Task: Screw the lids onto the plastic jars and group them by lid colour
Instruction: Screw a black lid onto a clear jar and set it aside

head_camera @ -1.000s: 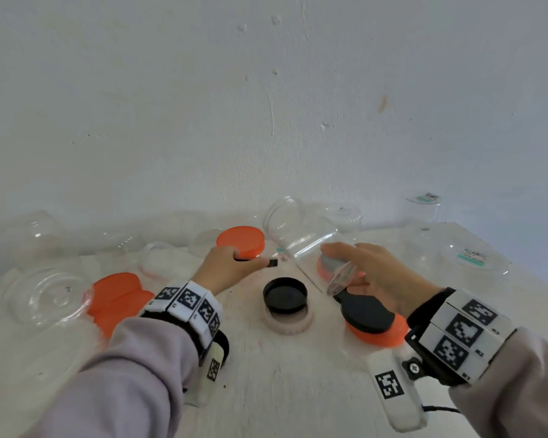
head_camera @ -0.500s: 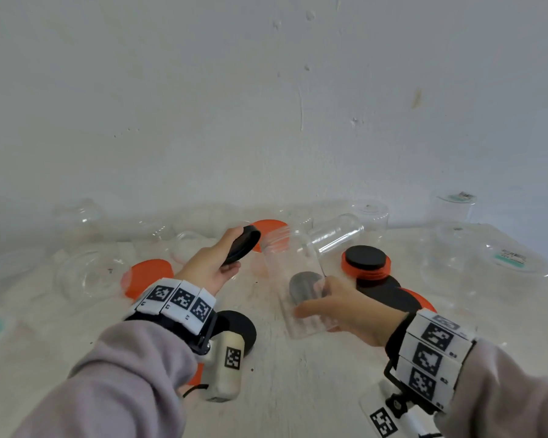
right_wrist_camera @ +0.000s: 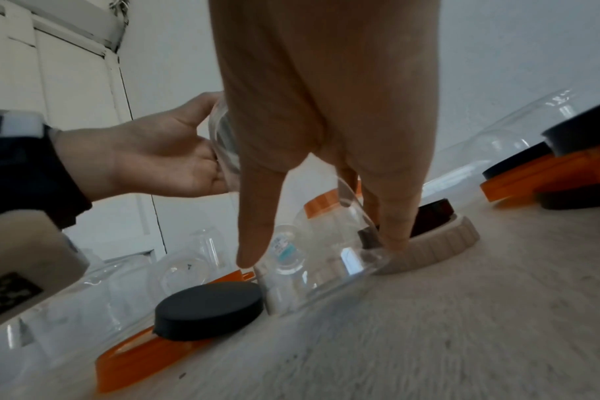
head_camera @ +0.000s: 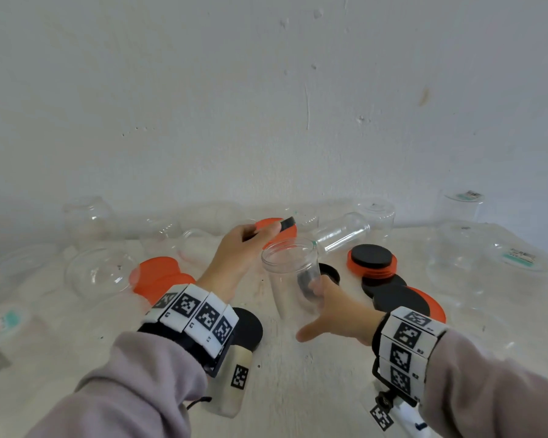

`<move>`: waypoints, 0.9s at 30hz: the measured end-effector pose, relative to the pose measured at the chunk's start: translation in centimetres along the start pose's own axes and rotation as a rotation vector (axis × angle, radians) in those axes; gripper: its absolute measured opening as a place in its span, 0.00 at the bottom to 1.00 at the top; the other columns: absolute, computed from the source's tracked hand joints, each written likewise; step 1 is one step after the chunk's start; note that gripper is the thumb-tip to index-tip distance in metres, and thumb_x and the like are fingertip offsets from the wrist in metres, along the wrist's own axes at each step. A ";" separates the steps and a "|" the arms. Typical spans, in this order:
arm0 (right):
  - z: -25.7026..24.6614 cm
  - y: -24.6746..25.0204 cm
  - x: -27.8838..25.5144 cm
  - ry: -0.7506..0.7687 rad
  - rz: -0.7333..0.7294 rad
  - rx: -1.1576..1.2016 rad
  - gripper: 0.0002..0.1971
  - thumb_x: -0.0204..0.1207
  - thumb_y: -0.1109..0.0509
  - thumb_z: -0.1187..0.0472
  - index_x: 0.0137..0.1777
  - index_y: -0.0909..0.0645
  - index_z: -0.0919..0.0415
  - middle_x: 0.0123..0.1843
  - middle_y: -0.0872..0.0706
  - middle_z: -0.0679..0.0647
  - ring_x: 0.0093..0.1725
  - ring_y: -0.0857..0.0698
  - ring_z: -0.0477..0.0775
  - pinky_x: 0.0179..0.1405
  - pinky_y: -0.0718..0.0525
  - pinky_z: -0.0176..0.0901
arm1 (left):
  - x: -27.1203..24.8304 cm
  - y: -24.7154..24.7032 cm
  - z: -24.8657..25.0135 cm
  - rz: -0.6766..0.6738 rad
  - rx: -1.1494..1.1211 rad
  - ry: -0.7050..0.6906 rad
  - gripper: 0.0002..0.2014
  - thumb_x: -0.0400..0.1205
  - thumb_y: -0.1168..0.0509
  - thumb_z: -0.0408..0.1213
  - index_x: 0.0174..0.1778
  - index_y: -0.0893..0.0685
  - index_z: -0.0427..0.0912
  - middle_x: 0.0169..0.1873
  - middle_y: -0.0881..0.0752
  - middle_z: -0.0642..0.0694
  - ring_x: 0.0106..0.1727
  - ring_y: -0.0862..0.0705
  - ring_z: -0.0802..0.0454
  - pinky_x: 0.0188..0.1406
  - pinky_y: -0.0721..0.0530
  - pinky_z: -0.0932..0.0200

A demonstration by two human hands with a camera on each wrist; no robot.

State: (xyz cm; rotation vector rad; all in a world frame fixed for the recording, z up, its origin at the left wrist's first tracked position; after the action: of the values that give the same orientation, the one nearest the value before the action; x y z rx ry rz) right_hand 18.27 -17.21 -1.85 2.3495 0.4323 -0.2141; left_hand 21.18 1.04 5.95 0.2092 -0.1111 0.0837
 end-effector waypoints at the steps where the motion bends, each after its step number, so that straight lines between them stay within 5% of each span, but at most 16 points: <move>1: 0.1 0.1 0.1 0.004 0.000 -0.002 0.54 0.57 0.12 0.53 0.79 0.43 0.54 0.74 0.32 0.51 0.71 0.30 0.54 0.71 0.25 0.52 | -0.2 -0.3 0.1 -0.018 0.024 -0.017 0.29 0.70 0.28 0.64 0.60 0.16 0.49 0.52 0.13 0.54 0.56 0.17 0.58 0.51 0.21 0.64; 4: -0.1 0.7 0.1 0.018 -0.003 0.080 0.56 0.56 0.12 0.54 0.81 0.44 0.54 0.74 0.30 0.49 0.71 0.30 0.52 0.70 0.26 0.49 | -0.7 -0.9 0.1 -0.059 0.040 -0.040 0.36 0.69 0.26 0.62 0.70 0.21 0.48 0.61 0.17 0.54 0.63 0.19 0.57 0.62 0.22 0.59; 7: -1.2 1.7 0.0 0.090 0.019 0.270 0.59 0.53 0.11 0.56 0.81 0.45 0.50 0.74 0.27 0.49 0.72 0.27 0.52 0.70 0.23 0.51 | -1.4 -1.4 0.6 -0.091 0.045 -0.087 0.33 0.68 0.26 0.59 0.69 0.23 0.53 0.59 0.19 0.61 0.60 0.21 0.66 0.50 0.23 0.71; 12: -2.4 2.8 -0.8 0.198 0.065 0.393 0.49 0.58 0.13 0.60 0.73 0.41 0.39 0.63 0.23 0.36 0.61 0.23 0.38 0.45 0.22 0.26 | -2.6 -2.5 1.1 -0.149 0.098 -0.166 0.40 0.61 0.27 0.62 0.70 0.26 0.55 0.59 0.23 0.64 0.60 0.23 0.69 0.45 0.24 0.78; 19: -2.1 2.8 -0.9 0.224 0.057 0.353 0.52 0.57 0.12 0.62 0.75 0.41 0.39 0.66 0.23 0.39 0.67 0.24 0.44 0.66 0.23 0.41 | -3.3 -3.0 0.7 -0.202 0.116 -0.192 0.38 0.70 0.24 0.52 0.75 0.29 0.52 0.68 0.24 0.57 0.69 0.26 0.61 0.56 0.27 0.76; 23: -2.0 2.7 -1.0 0.262 0.045 0.358 0.44 0.58 0.13 0.62 0.59 0.39 0.27 0.58 0.24 0.30 0.52 0.22 0.20 0.40 0.24 0.15 | -3.6 -3.2 0.7 -0.240 0.099 -0.203 0.37 0.67 0.24 0.54 0.73 0.28 0.56 0.67 0.24 0.59 0.68 0.25 0.65 0.52 0.26 0.83; 27: -1.8 2.6 -0.8 0.276 0.057 0.360 0.46 0.58 0.12 0.61 0.60 0.41 0.26 0.57 0.24 0.29 0.48 0.27 0.12 0.37 0.26 0.13 | -3.9 -3.2 0.3 -0.253 0.084 -0.205 0.37 0.65 0.25 0.56 0.71 0.29 0.59 0.67 0.24 0.58 0.70 0.25 0.61 0.55 0.24 0.79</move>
State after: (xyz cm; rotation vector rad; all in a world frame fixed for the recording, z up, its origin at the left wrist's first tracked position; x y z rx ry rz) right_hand 18.47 -17.94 1.27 2.7559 0.4909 0.0679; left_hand 17.61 -2.41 5.18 0.3142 -0.2841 -0.1854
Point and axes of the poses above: each hand's wrist, its own x-axis towards the middle knuckle, its own y-axis out of the back of the hand, z = x × y, the point moved 5 cm from there along x, towards the middle knuckle
